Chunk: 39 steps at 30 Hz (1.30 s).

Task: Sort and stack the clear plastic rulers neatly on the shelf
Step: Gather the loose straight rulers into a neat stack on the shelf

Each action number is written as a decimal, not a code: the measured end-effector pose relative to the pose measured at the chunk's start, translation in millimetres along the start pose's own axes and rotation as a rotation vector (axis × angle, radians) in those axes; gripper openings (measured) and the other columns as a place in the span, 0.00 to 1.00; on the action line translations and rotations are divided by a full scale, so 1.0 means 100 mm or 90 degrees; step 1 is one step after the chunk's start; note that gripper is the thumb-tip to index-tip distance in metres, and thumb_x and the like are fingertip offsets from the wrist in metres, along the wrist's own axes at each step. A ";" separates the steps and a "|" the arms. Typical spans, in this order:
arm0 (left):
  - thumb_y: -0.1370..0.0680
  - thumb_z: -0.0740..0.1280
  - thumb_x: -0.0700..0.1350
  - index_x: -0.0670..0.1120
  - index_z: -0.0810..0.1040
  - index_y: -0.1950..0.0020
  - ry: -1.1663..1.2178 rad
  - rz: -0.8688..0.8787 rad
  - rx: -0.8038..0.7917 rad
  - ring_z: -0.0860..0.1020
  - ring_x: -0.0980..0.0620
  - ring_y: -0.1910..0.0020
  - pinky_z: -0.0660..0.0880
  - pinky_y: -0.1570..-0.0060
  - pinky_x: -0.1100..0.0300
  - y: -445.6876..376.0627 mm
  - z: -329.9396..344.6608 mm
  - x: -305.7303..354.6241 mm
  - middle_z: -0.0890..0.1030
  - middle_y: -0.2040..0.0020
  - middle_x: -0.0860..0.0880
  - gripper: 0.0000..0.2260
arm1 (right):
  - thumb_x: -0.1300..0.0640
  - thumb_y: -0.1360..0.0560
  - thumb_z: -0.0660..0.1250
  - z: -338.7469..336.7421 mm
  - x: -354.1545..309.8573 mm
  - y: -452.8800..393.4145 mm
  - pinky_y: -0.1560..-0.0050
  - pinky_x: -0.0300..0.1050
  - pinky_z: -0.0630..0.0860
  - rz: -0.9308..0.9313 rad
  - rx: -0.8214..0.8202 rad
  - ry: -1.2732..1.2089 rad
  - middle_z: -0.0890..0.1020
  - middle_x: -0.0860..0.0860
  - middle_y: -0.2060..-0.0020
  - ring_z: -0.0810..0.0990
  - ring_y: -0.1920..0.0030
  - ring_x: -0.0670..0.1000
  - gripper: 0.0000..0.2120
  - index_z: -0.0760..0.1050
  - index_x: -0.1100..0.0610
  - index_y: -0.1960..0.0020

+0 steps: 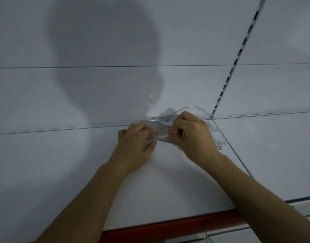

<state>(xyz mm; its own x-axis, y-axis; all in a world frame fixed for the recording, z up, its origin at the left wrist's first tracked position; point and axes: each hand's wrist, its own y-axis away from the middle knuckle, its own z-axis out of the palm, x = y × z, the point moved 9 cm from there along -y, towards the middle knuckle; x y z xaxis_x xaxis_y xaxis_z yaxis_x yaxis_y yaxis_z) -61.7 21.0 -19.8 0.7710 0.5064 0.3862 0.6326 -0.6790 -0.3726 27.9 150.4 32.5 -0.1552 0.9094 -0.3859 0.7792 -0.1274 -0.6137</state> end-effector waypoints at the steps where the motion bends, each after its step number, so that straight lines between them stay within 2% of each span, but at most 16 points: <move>1: 0.24 0.62 0.54 0.57 0.79 0.37 0.000 0.011 -0.005 0.72 0.53 0.39 0.63 0.47 0.54 0.00 0.03 0.01 0.78 0.44 0.58 0.16 | 0.64 0.35 0.82 -0.01 0.02 0.06 0.66 0.46 0.76 -0.002 -0.009 -0.002 0.78 0.47 0.59 0.73 0.66 0.45 0.10 0.82 0.56 0.61; 5: 0.22 0.61 0.53 0.55 0.81 0.37 0.016 0.038 -0.002 0.73 0.51 0.43 0.63 0.51 0.54 -0.01 0.07 0.04 0.76 0.46 0.55 0.16 | 0.71 0.34 0.78 -0.14 0.10 0.24 0.62 0.40 0.73 -0.005 0.001 0.013 0.79 0.49 0.61 0.74 0.63 0.46 0.11 0.80 0.57 0.61; 7: 0.22 0.61 0.53 0.55 0.79 0.34 0.016 0.048 -0.009 0.72 0.51 0.43 0.62 0.51 0.55 0.00 0.08 0.07 0.75 0.46 0.55 0.18 | 0.72 0.32 0.75 -0.26 0.13 0.28 0.61 0.41 0.74 0.016 0.038 0.023 0.80 0.48 0.61 0.75 0.63 0.46 0.11 0.81 0.57 0.60; 13: 0.27 0.63 0.66 0.53 0.70 0.26 0.040 0.050 -0.030 0.68 0.53 0.34 0.65 0.41 0.51 0.04 0.02 0.15 0.72 0.35 0.54 0.32 | 0.71 0.29 0.74 -0.45 -0.01 0.08 0.60 0.41 0.76 -0.005 0.103 0.021 0.81 0.51 0.59 0.77 0.62 0.47 0.08 0.82 0.59 0.58; 16: 0.20 0.59 0.60 0.50 0.75 0.29 0.080 0.073 0.005 0.75 0.51 0.37 0.73 0.40 0.49 0.02 -0.06 0.21 0.77 0.36 0.53 0.24 | 0.70 0.29 0.74 -0.34 -0.15 -0.04 0.58 0.39 0.77 -0.026 0.077 -0.015 0.81 0.50 0.58 0.78 0.61 0.46 0.08 0.82 0.59 0.54; 19: 0.17 0.56 0.51 0.47 0.79 0.35 0.119 0.025 0.065 0.81 0.49 0.43 0.75 0.43 0.55 0.01 -0.16 0.12 0.83 0.41 0.50 0.17 | 0.65 0.26 0.73 -0.25 -0.04 -0.02 0.54 0.39 0.80 0.096 0.074 -0.086 0.81 0.47 0.56 0.80 0.58 0.45 0.13 0.79 0.56 0.43; 21: 0.16 0.56 0.49 0.47 0.80 0.38 0.117 -0.036 0.103 0.82 0.47 0.47 0.75 0.49 0.56 0.02 -0.24 0.01 0.84 0.45 0.49 0.15 | 0.59 0.25 0.72 -0.14 0.06 0.04 0.51 0.44 0.79 0.135 0.009 -0.018 0.81 0.46 0.54 0.79 0.56 0.44 0.12 0.79 0.54 0.41; 24: 0.15 0.57 0.47 0.46 0.80 0.40 0.097 -0.087 0.132 0.81 0.44 0.54 0.69 0.58 0.57 0.02 -0.30 -0.07 0.84 0.53 0.47 0.13 | 0.52 0.25 0.70 0.16 0.01 0.12 0.44 0.54 0.75 0.058 -0.201 0.140 0.78 0.50 0.44 0.73 0.44 0.52 0.19 0.79 0.52 0.35; 26: 0.15 0.57 0.47 0.46 0.79 0.41 0.087 -0.097 0.137 0.80 0.42 0.54 0.68 0.59 0.56 0.02 -0.32 -0.07 0.83 0.54 0.46 0.13 | 0.47 0.26 0.68 0.33 -0.03 0.14 0.42 0.53 0.70 0.024 -0.327 0.218 0.72 0.50 0.39 0.67 0.39 0.53 0.25 0.73 0.48 0.30; 28: 0.15 0.57 0.46 0.45 0.79 0.41 0.087 -0.103 0.142 0.80 0.42 0.55 0.68 0.59 0.56 0.03 -0.32 -0.08 0.83 0.55 0.46 0.12 | 0.44 0.27 0.68 0.45 -0.06 0.10 0.42 0.53 0.65 0.009 -0.416 0.279 0.68 0.50 0.37 0.63 0.36 0.54 0.28 0.70 0.44 0.28; 32: 0.15 0.56 0.47 0.45 0.79 0.42 0.096 -0.120 0.156 0.78 0.44 0.61 0.66 0.62 0.56 0.04 -0.35 -0.13 0.75 0.64 0.52 0.13 | 0.45 0.25 0.69 0.50 -0.12 -0.03 0.35 0.59 0.68 0.001 -0.474 0.337 0.67 0.53 0.37 0.64 0.35 0.56 0.22 0.74 0.50 0.33; 35: 0.15 0.57 0.47 0.46 0.79 0.44 0.106 -0.135 0.176 0.78 0.45 0.63 0.67 0.62 0.56 0.06 -0.40 -0.16 0.75 0.66 0.53 0.12 | 0.43 0.26 0.72 0.52 -0.09 -0.06 0.34 0.61 0.68 0.019 -0.502 0.355 0.68 0.53 0.36 0.64 0.34 0.56 0.25 0.74 0.52 0.33; 37: 0.16 0.58 0.49 0.46 0.78 0.46 0.120 -0.140 0.200 0.77 0.47 0.65 0.66 0.64 0.57 0.08 -0.46 -0.15 0.75 0.67 0.55 0.11 | 0.43 0.27 0.74 0.46 -0.09 -0.09 0.36 0.58 0.68 0.039 -0.467 0.335 0.70 0.52 0.38 0.65 0.35 0.56 0.24 0.75 0.51 0.36; 39: 0.19 0.58 0.54 0.46 0.78 0.46 0.139 -0.133 0.226 0.77 0.49 0.65 0.69 0.63 0.56 0.10 -0.53 -0.11 0.77 0.66 0.53 0.15 | 0.45 0.27 0.74 0.38 -0.12 -0.09 0.39 0.54 0.68 0.061 -0.399 0.287 0.72 0.50 0.40 0.67 0.38 0.54 0.16 0.78 0.50 0.42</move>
<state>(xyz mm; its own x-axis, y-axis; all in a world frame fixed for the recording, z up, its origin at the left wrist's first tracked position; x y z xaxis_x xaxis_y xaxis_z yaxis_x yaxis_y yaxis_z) -68.0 -19.9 17.1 0.6143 0.4635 0.6386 0.7885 -0.3307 -0.5186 -0.3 125.8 16.1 0.0875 0.9960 -0.0175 0.9955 -0.0880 -0.0361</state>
